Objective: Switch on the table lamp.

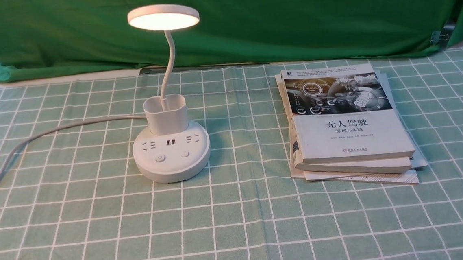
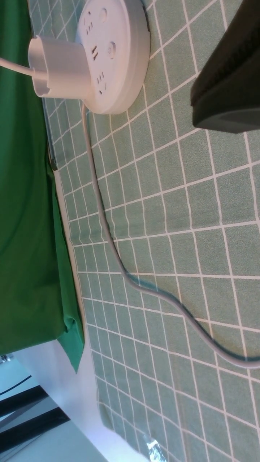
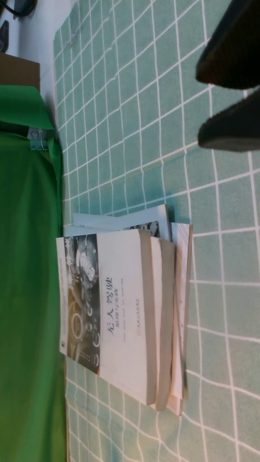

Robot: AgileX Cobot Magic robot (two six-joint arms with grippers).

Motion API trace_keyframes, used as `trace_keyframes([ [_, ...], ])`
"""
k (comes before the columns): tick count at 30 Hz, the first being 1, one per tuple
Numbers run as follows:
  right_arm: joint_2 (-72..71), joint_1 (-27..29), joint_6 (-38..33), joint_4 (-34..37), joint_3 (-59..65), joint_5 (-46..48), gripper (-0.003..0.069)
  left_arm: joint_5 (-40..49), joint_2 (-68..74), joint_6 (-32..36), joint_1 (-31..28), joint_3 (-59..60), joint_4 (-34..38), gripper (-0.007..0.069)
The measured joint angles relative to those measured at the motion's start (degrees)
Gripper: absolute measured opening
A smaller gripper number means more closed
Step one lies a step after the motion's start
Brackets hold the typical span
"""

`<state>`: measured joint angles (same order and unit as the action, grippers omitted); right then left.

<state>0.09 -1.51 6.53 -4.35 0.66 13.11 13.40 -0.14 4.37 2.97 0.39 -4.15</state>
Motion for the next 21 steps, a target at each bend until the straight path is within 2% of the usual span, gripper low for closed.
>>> trace_keyframes([
  [21,0.0,0.0,0.0,0.0,0.0,0.1,0.0241,1.6,0.0,-4.4,0.0,0.0,2.5,-0.0003],
])
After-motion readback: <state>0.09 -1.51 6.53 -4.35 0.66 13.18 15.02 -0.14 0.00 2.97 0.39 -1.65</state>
